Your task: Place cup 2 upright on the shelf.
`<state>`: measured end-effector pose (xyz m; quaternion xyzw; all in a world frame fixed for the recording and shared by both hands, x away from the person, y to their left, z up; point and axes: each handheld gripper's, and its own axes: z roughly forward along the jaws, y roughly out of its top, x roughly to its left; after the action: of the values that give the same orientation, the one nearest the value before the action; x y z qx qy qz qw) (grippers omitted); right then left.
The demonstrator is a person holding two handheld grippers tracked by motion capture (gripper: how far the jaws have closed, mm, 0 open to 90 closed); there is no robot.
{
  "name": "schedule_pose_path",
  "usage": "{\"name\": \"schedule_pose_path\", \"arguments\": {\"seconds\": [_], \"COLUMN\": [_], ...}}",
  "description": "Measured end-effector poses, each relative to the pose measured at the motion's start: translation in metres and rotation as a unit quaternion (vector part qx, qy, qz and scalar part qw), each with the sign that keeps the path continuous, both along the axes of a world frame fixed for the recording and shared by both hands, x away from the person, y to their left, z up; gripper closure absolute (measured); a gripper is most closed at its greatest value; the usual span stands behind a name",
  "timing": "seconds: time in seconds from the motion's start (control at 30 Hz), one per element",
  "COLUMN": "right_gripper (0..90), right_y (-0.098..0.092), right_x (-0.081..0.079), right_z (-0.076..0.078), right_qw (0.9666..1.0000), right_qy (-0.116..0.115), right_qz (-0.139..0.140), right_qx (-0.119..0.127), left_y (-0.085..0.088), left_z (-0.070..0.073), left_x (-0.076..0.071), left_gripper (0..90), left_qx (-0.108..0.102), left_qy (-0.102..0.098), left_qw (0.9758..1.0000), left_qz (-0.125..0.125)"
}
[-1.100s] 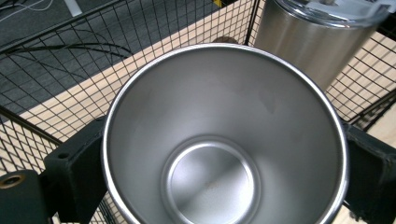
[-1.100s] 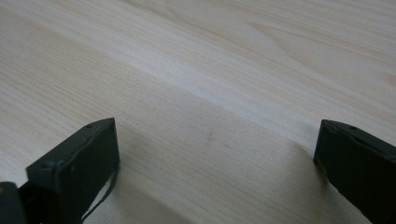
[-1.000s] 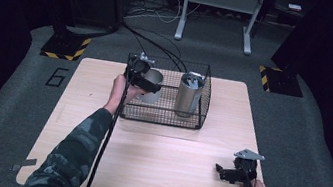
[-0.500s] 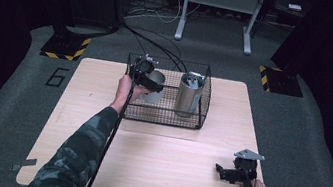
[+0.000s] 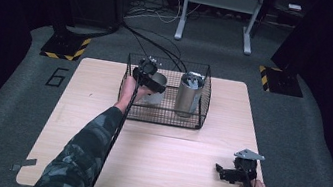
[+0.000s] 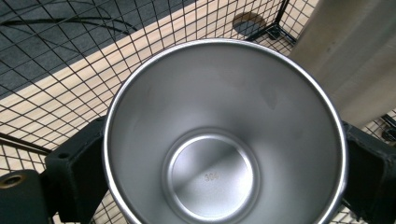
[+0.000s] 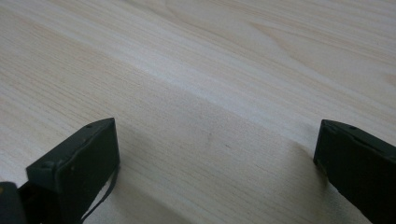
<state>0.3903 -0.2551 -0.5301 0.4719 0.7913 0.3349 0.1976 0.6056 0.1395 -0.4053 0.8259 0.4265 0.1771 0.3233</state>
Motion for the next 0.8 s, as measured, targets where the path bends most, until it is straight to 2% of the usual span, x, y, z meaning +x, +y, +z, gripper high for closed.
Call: {"name": "schedule_pose_path", "arguments": {"seconds": [0.3, 0.43, 0.53, 0.8], "right_gripper": [0.0, 0.0, 0.0, 0.0], "right_y": [0.0, 0.0, 0.0, 0.0], "right_x": [0.0, 0.0, 0.0, 0.0], "right_z": [0.0, 0.0, 0.0, 0.0], "right_qw": [1.0, 1.0, 1.0, 1.0], "right_qy": [-0.001, -0.001, 0.0, 0.0], "right_qz": [-0.004, -0.004, 0.0, 0.0], "right_qx": [0.002, 0.002, 0.0, 0.0], "left_y": [-0.007, -0.009, -0.009, -0.011], "left_z": [-0.008, -0.013, -0.017, -0.024], "left_x": [0.009, 0.013, 0.015, 0.018], "left_gripper": [6.1, 6.1, 6.1, 5.9], "left_qx": [0.013, 0.01, 0.025, 0.03], "left_qy": [0.012, 0.019, 0.029, 0.039], "left_qw": [0.9998, 0.9996, 0.9992, 0.9986], "left_qz": [0.009, 0.017, 0.012, 0.018]}}
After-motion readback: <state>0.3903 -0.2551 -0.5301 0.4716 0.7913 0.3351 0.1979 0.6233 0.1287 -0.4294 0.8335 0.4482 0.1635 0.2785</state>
